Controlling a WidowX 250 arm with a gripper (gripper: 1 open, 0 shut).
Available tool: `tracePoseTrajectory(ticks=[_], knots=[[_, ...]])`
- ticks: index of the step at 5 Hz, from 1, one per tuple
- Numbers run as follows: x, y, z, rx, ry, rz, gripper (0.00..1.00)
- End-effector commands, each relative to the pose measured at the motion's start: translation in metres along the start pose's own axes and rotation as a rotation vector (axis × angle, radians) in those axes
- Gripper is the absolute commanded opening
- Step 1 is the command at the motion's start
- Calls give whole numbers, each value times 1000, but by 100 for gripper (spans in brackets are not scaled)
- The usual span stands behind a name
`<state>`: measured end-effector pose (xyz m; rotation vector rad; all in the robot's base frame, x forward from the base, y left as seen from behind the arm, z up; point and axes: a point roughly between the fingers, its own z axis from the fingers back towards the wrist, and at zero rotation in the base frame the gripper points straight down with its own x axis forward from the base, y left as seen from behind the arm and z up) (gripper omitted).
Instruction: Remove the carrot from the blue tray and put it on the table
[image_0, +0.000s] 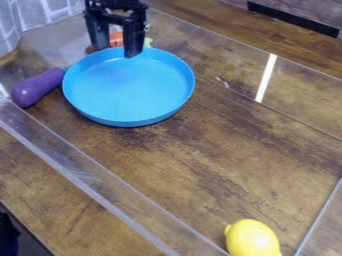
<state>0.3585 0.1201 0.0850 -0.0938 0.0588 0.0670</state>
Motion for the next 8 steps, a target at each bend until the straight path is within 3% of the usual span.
tracePoseTrajectory(ticks=[1, 2, 4, 5, 6, 8], knots=[[0, 3, 2, 2, -41, 4, 100], [-5, -4, 1, -5, -54, 6, 100], [4, 15, 52, -62, -99, 83, 100], [8, 15, 56, -81, -111, 84, 100], [19, 19, 39, -80, -122, 77, 100], [37, 35, 35, -72, -159, 189, 100]])
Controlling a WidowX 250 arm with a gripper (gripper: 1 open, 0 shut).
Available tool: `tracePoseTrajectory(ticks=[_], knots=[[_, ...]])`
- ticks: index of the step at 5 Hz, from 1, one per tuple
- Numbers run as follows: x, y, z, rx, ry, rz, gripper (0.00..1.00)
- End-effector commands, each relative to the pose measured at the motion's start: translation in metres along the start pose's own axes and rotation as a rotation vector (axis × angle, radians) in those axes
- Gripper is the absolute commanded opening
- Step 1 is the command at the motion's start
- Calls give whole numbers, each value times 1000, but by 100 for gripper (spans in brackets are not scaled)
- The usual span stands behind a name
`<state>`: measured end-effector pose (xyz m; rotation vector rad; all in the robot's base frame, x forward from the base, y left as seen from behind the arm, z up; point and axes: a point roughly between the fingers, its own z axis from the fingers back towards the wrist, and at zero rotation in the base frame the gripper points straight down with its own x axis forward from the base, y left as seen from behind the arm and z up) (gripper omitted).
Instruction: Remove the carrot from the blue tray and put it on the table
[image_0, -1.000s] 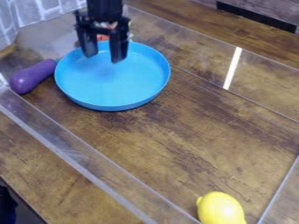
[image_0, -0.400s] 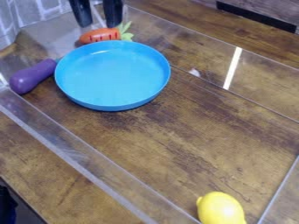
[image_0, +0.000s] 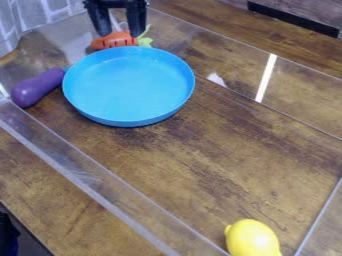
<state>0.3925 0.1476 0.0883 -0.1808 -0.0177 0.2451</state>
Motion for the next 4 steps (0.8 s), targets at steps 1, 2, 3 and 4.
tracePoseTrajectory(ticks=[1, 2, 3, 4], knots=[[14, 12, 24, 24, -99, 67, 100], [26, 20, 19, 30, -108, 79, 100], [38, 28, 13, 35, -116, 92, 100], [49, 34, 8, 42, -133, 158, 100]])
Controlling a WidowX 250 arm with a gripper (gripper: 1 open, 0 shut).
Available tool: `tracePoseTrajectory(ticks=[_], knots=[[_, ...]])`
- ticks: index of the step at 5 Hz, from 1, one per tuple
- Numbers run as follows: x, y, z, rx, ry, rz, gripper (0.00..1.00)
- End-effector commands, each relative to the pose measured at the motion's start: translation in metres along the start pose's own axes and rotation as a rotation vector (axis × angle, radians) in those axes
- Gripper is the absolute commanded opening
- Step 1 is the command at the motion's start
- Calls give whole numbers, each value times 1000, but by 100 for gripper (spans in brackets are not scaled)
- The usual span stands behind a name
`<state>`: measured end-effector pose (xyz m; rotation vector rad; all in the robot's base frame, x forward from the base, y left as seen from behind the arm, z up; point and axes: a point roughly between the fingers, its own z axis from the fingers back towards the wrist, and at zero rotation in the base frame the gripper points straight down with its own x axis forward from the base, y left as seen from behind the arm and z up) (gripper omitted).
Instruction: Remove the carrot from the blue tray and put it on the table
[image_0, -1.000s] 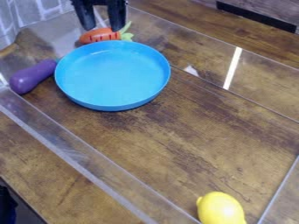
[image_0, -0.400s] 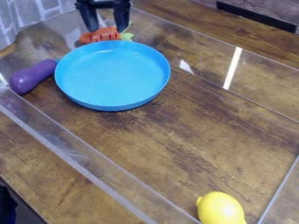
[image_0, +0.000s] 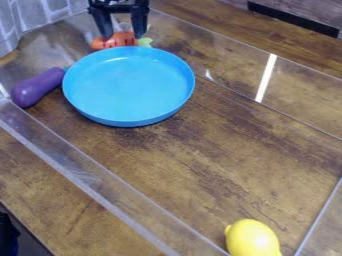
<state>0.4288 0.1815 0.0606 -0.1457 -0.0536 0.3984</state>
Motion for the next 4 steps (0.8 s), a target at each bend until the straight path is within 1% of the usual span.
tracePoseTrajectory(ticks=[1, 2, 4], knots=[[17, 8, 23, 14, -94, 81, 100], [21, 2, 15, 18, -88, 56, 100], [20, -12, 1, 26, -64, -7, 100]])
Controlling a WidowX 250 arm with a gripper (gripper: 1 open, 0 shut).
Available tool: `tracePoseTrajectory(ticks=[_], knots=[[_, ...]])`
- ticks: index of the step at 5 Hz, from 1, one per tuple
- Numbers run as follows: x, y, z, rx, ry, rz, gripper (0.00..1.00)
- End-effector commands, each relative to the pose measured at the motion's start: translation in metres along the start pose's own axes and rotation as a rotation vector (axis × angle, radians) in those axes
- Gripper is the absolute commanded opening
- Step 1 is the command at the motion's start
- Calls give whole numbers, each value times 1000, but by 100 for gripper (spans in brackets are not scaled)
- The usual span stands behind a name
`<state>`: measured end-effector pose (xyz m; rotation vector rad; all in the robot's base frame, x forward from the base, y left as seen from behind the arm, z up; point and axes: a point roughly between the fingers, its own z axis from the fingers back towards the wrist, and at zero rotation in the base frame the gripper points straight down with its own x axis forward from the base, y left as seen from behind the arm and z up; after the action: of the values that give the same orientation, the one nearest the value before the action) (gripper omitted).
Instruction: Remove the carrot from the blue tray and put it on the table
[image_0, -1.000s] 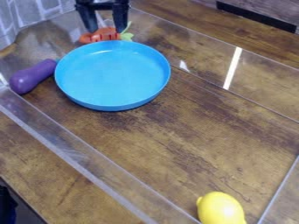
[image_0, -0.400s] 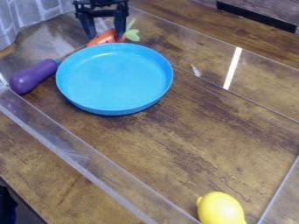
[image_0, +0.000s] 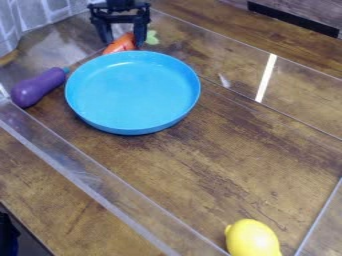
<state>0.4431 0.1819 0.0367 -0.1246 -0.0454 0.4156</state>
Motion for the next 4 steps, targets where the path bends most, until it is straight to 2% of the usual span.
tracePoseTrajectory(ticks=[1, 2, 4], knots=[[5, -7, 8, 10, -59, -1, 100], [2, -4, -1, 14, -57, 20, 0], [-3, -9, 14, 17, -62, -6, 0]])
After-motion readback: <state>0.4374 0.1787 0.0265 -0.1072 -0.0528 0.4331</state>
